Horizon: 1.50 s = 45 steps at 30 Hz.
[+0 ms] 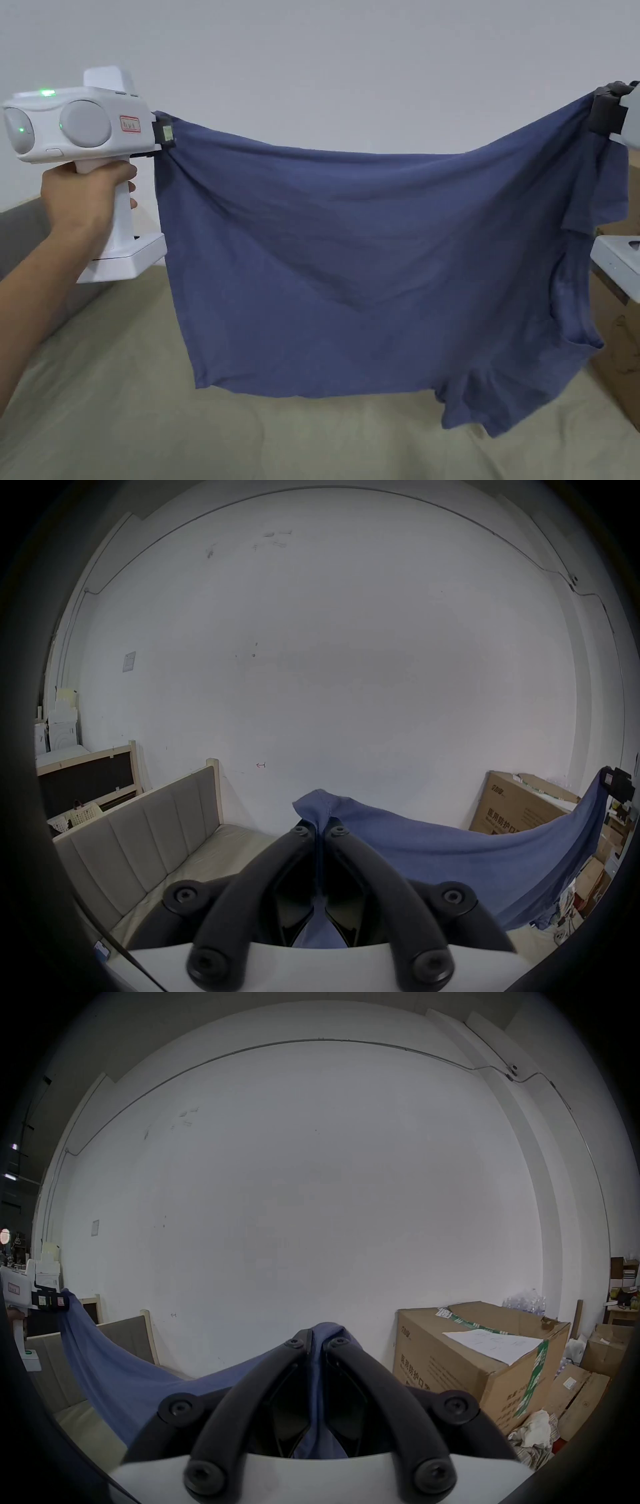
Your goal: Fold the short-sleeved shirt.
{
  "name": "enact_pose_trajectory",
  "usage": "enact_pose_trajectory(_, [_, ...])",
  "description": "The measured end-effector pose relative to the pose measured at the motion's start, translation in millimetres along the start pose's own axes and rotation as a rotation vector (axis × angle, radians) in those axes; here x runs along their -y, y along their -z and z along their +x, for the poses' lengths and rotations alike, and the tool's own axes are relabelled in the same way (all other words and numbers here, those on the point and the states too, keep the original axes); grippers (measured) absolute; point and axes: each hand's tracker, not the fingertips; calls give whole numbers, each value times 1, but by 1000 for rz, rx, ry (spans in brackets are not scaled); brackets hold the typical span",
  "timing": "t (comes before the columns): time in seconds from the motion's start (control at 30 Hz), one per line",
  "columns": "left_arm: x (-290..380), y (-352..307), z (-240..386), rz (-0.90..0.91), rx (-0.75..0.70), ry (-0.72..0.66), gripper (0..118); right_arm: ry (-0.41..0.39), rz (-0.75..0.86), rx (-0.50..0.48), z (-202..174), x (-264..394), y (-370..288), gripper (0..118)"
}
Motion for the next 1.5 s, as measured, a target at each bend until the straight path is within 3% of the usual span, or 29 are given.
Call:
enact_pose_trajectory(0.37, [124, 62, -12, -161, -1, -7, 2, 17, -184, -27, 9, 133, 47, 3])
enact_pose_trajectory(0.5, [176, 64, -14, -217, 11, 3, 2, 48, -261, -23, -5, 179, 29, 3])
enact_pose_trajectory(0.97, [337, -44, -42, -458, 37, 43, 2, 160, -482, -118, -8, 315, -115, 3])
enact_pose_trajectory(1.5, [446, -181, -93, -648, -11, 13, 2, 296, -570, -167, 0, 370, -313, 3])
